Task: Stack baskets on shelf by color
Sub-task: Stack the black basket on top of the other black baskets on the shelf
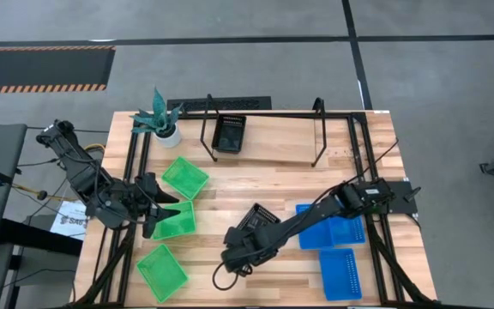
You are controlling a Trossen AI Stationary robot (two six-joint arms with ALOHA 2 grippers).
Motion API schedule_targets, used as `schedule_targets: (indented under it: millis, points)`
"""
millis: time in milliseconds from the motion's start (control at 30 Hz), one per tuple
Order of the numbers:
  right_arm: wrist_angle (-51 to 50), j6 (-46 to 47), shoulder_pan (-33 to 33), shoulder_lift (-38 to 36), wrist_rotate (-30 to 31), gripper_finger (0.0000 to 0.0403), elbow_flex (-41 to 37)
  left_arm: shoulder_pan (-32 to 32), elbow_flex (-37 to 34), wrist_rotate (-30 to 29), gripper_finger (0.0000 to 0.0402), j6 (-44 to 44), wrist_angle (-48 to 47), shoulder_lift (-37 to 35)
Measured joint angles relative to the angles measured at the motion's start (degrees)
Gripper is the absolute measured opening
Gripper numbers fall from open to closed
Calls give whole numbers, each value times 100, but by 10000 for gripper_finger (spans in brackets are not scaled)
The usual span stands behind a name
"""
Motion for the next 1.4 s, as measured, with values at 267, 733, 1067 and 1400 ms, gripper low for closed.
schedule_targets:
  millis: [267, 733, 1067, 1400]
  points:
    - [-26, 19, -12, 128, -109, 182, -8, 2, 0, 194, 169, -59, 8, 0]
    - [-380, -45, -89, 213, -216, 20, -4, 2, 0, 141, 169, -24, 7, 0]
    - [-603, -632, -178, -452, -316, 8, -8, 2, 0, 189, 169, 19, 4, 0]
    - [-529, -2667, -1034, -1819, 982, 5, 2, 1, 0, -243, 169, 497, 7, -1]
